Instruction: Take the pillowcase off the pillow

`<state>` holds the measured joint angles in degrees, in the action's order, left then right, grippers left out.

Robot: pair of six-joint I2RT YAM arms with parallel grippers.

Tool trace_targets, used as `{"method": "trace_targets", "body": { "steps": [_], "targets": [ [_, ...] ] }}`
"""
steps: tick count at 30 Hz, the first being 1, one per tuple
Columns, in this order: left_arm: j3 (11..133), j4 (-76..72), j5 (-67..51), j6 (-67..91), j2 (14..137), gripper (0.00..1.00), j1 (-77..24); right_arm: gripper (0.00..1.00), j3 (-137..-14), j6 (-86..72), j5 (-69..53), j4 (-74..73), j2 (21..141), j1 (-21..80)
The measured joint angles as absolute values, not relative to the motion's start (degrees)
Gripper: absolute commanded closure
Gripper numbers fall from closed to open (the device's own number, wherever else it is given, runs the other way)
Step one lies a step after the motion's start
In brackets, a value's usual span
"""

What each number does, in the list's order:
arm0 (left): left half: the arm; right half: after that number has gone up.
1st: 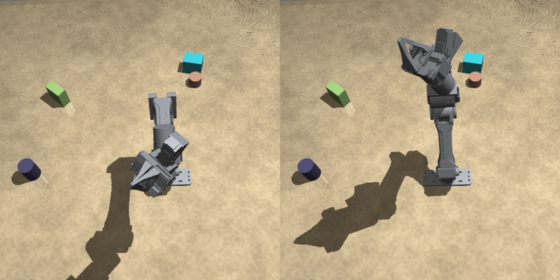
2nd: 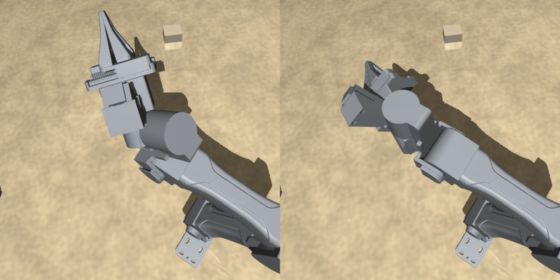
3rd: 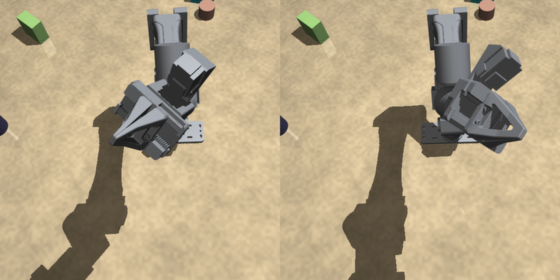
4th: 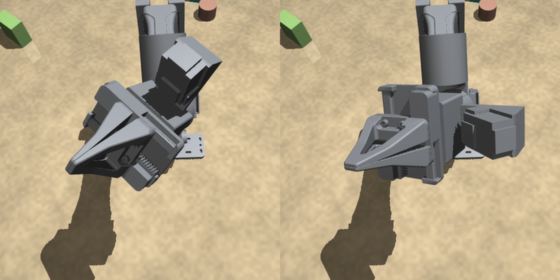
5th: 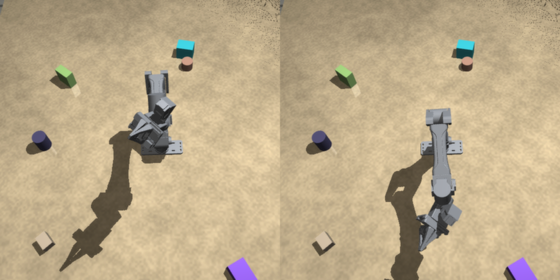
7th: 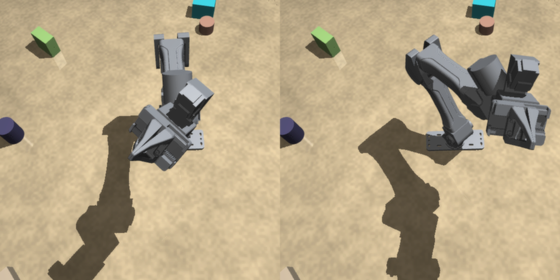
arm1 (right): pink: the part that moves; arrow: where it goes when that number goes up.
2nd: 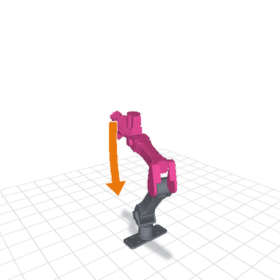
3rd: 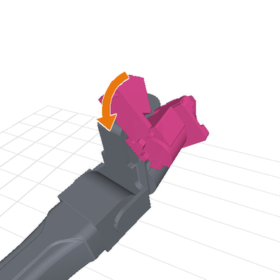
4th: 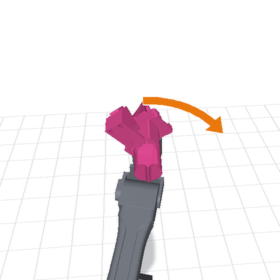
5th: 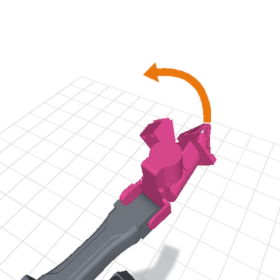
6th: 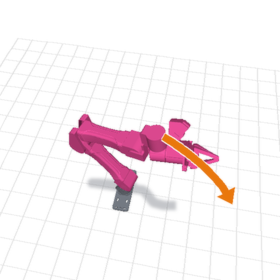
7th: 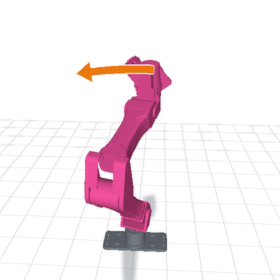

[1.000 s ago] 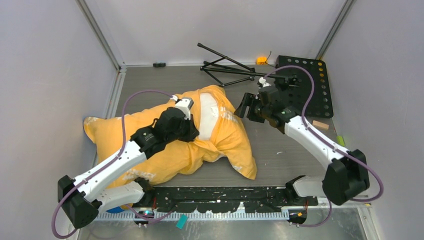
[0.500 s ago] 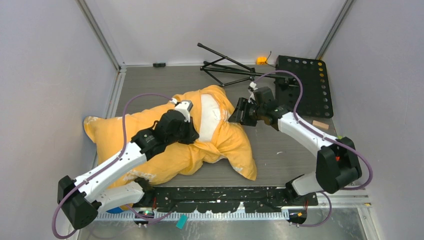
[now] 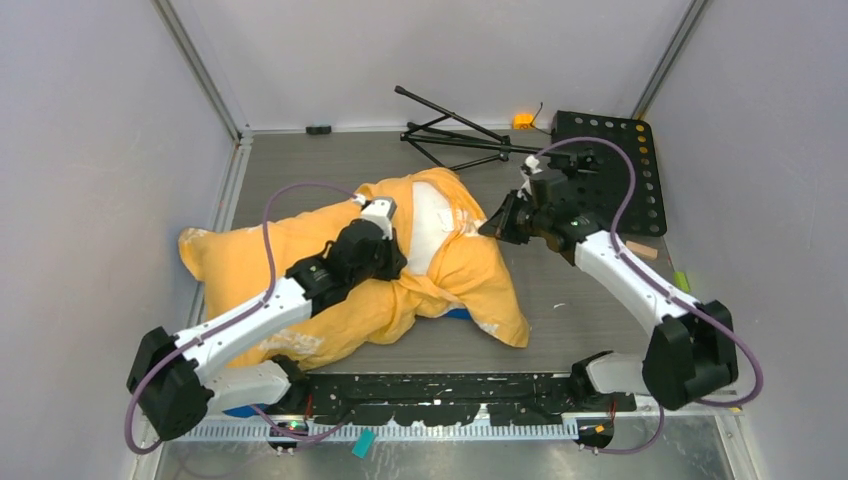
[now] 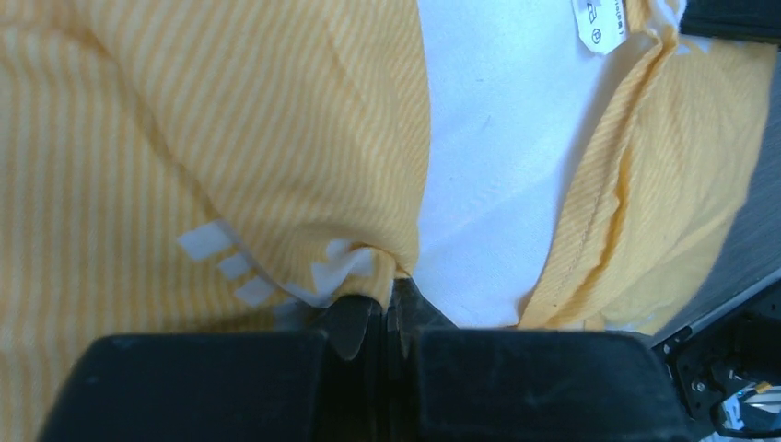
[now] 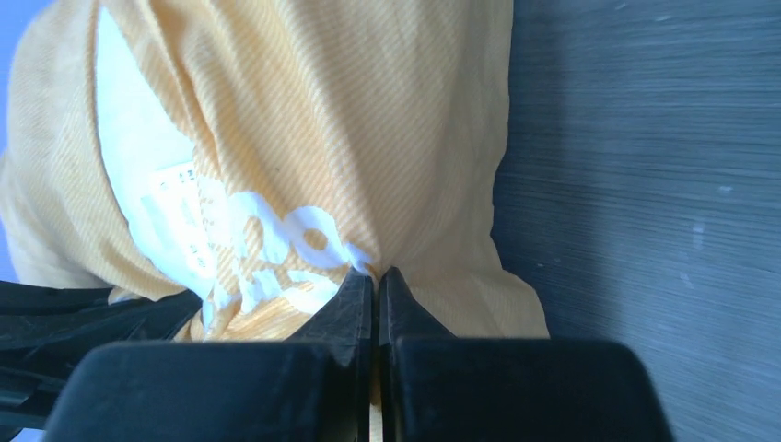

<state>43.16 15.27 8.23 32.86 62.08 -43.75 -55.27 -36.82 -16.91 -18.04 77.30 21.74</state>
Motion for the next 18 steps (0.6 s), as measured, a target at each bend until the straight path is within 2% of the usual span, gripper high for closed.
{"method": "trace_targets", "body": {
  "steps": [10,14,18],
  "targets": [
    [70.67,17.89,8.97,19.25,79.57,1.00,-43.46,1.00,-47.18,-36.40,-6.83,-24.93,55.27,15.55],
    [70.43,18.65,8.91,18.90,79.44,1.00,-43.18,1.00,-46.59,-36.32,-7.01,-26.28,56.05,15.53],
    [63.88,19.40,9.02,19.57,76.60,1.00,-43.09,0.98,-46.61,-36.29,-9.58,-25.76,61.67,15.51]
  ]
}}
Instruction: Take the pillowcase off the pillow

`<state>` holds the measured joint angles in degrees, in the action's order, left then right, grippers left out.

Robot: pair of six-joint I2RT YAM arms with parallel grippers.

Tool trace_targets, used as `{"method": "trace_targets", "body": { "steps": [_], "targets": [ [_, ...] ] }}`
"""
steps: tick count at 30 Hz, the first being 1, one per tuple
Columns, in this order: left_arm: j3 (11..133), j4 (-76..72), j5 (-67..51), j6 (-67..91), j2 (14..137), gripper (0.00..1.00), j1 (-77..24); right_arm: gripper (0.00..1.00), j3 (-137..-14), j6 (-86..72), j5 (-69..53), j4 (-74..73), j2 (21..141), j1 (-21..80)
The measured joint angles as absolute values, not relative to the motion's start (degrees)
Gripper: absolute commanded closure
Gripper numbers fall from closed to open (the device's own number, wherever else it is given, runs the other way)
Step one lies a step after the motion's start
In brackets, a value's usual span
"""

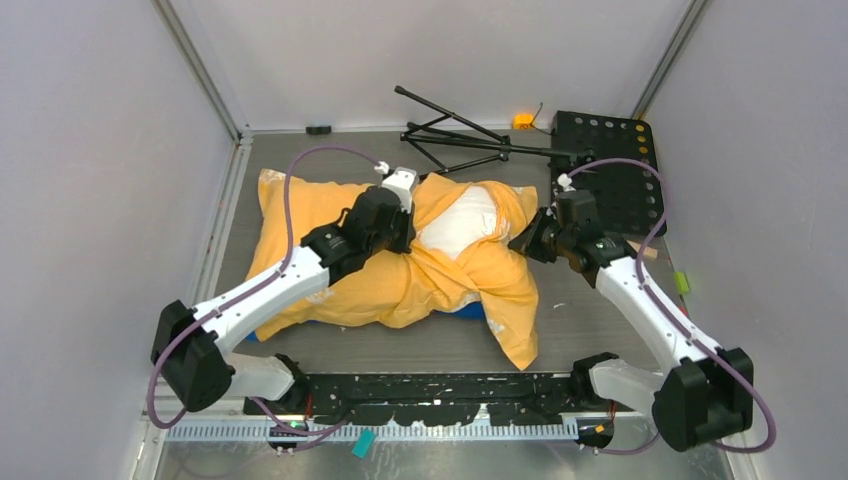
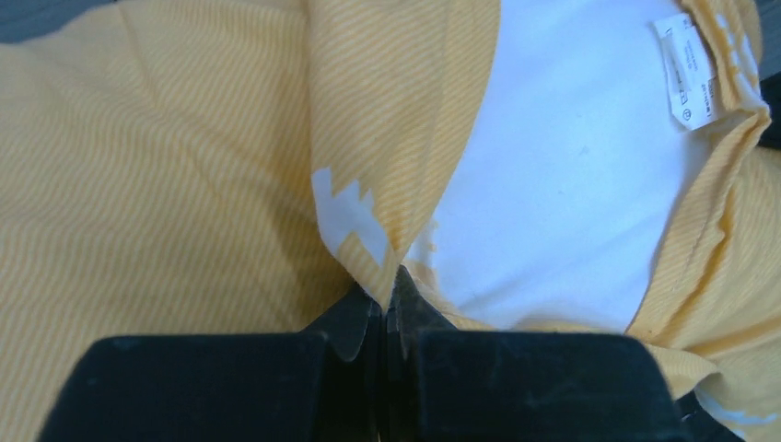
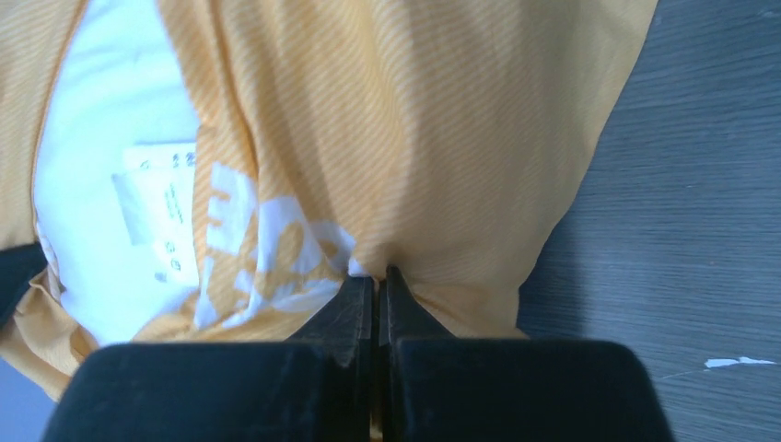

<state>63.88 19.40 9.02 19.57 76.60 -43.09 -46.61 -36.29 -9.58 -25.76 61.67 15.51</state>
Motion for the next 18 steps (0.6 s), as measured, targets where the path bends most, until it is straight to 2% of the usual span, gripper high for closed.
{"method": "trace_targets", "body": {
  "steps": [7,8,9,11,14,18],
  "targets": [
    [56.34,22.22,12.19,21.34,66.17,1.00,-43.05,0.91,-52.38,-35.40,-16.49,-25.06,71.92,15.42],
    [56.01,22.85,12.71,21.67,65.21,1.00,-43.00,0.86,-52.86,-35.20,-16.93,-24.73,72.34,15.42],
    [55.70,23.44,13.15,22.00,64.45,1.00,-42.98,0.74,-53.01,-35.00,-17.12,-24.49,72.36,15.49],
    [55.05,24.56,13.52,22.39,63.40,1.00,-42.98,0.42,-53.06,-34.37,-17.21,-24.69,71.83,15.66],
    [53.80,25.28,12.99,23.22,62.76,1.00,-42.98,0.19,-53.04,-33.17,-15.53,-26.39,70.02,15.66],
    [52.66,25.32,11.75,24.08,62.59,1.00,-42.98,0.14,-53.08,-31.40,-11.90,-29.89,66.32,15.64]
  ]
}}
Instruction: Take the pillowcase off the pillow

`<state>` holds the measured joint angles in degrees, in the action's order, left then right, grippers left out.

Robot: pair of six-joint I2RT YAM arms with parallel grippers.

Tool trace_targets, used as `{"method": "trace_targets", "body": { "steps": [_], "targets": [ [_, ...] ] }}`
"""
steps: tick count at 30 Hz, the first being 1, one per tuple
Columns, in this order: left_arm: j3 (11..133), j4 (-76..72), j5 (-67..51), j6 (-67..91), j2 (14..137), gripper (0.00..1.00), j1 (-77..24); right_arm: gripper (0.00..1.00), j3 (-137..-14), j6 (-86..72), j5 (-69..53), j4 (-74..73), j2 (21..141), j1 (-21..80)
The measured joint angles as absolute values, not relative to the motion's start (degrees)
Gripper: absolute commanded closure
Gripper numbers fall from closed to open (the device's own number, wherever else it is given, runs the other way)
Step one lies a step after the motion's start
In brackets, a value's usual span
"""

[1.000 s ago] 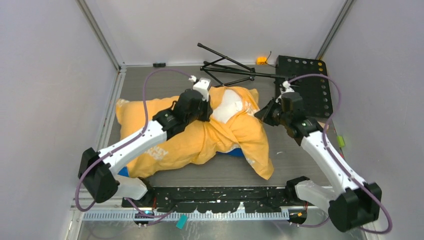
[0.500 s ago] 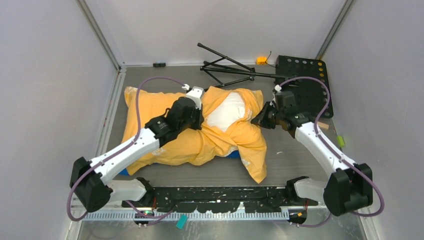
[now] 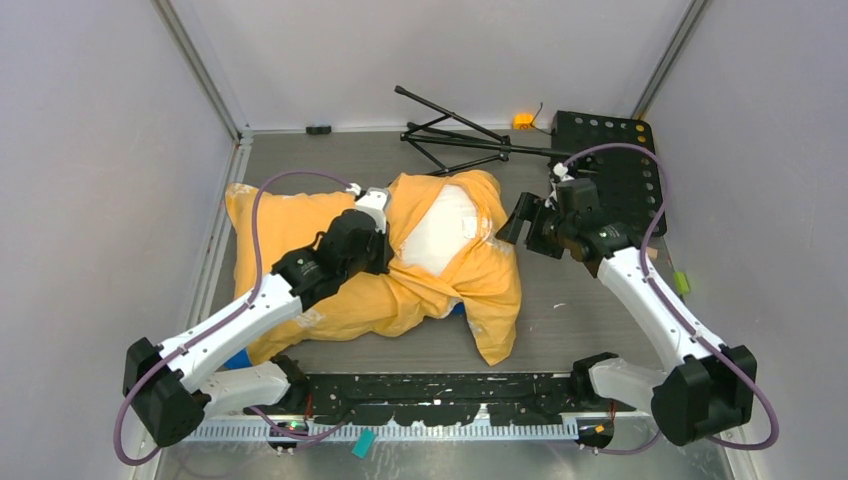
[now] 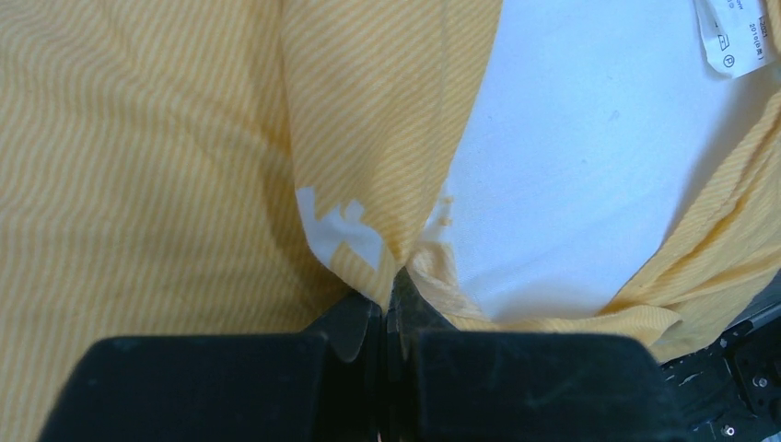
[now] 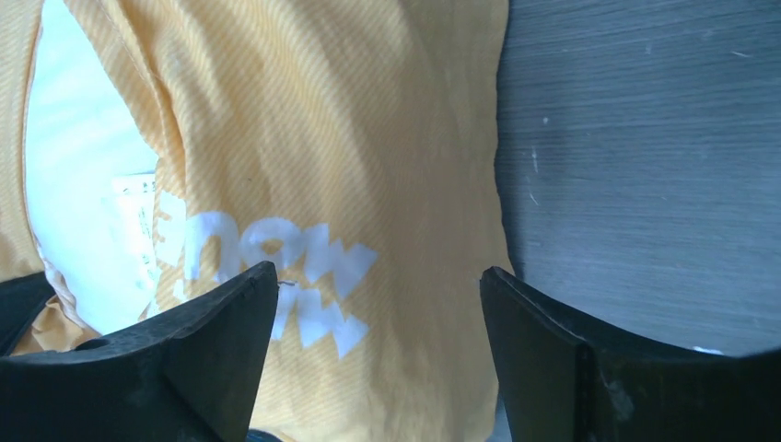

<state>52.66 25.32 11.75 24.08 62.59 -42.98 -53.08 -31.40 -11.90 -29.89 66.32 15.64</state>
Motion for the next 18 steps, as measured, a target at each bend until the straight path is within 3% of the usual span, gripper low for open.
{"method": "trace_targets", "body": {
  "steps": [10,18],
  "targets": [
    [51.72,24.93,8.71,25.80,62.59,1.00,-42.85,0.12,-63.77,-29.58,-1.80,-39.05,65.34,29.36],
    [51.40,24.64,7.77,26.83,62.59,1.00,-42.72,0.14,-65.28,-28.71,4.21,-39.94,72.55,30.70]
  ]
}}
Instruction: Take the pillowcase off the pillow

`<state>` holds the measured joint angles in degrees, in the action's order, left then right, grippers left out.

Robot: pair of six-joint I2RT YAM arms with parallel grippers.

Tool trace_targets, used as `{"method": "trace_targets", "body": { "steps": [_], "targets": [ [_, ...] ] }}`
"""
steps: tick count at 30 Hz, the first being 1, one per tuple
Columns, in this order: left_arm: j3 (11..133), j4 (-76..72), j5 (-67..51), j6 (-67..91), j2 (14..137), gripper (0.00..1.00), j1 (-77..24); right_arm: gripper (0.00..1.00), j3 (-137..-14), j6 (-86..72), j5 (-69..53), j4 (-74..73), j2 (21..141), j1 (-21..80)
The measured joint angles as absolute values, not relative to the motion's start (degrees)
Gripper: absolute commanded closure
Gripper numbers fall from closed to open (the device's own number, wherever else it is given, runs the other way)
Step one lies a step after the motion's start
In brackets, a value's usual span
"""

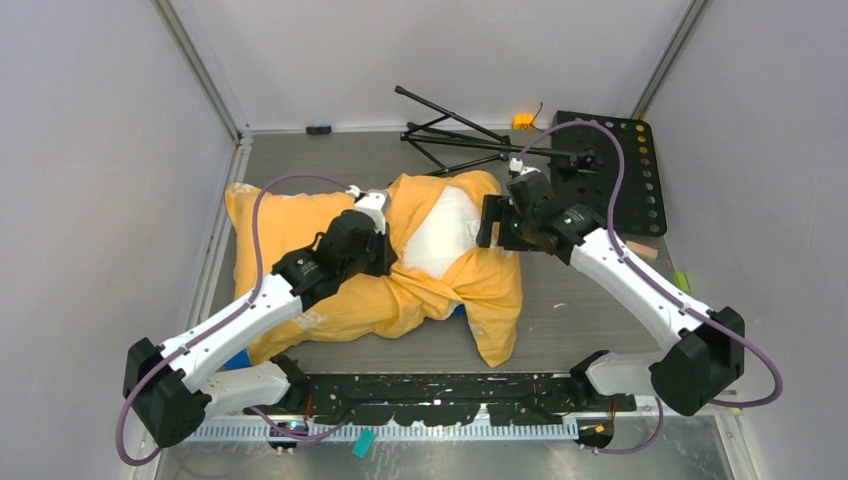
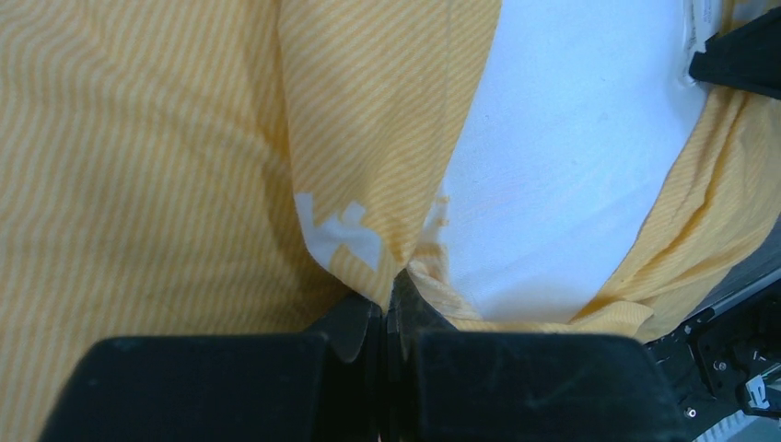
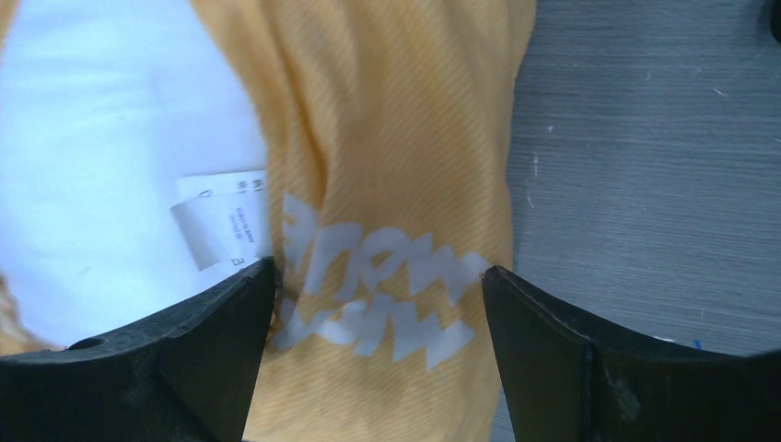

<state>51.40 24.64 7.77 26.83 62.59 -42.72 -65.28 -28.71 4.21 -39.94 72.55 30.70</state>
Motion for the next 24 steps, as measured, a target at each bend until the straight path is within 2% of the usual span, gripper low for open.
{"method": "trace_targets", "body": {
  "steps": [4,8,10,13,14,18,24],
  "targets": [
    [51.40,24.58,7.22,26.98,62.59,1.00,-42.72,0.18,-61.82,-28.77,7.33,-39.59,73.54,30.57],
    [51.40,24.67,6.57,27.07,62.61,1.00,-42.83,0.28,-56.03,-29.45,8.29,-38.59,69.76,28.88],
    [51.42,24.73,6.39,27.09,62.70,1.00,-42.83,0.35,-52.97,-30.04,8.14,-37.60,66.54,27.24],
    [51.75,25.10,6.11,27.09,63.20,1.00,-42.83,0.55,-49.28,-30.87,6.44,-35.90,63.35,25.80],
    [52.01,25.30,5.87,27.11,63.51,0.99,-42.85,0.57,-48.25,-31.51,5.21,-34.89,63.00,25.67],
    [54.65,28.25,5.65,27.42,65.12,0.80,-43.11,0.63,-44.60,-33.01,-0.64,-30.13,63.00,25.39],
    [69.47,39.35,11.60,26.20,72.95,0.54,-50.48,0.65,-41.98,-34.15,-6.57,-25.02,62.57,24.64]
  ]
}}
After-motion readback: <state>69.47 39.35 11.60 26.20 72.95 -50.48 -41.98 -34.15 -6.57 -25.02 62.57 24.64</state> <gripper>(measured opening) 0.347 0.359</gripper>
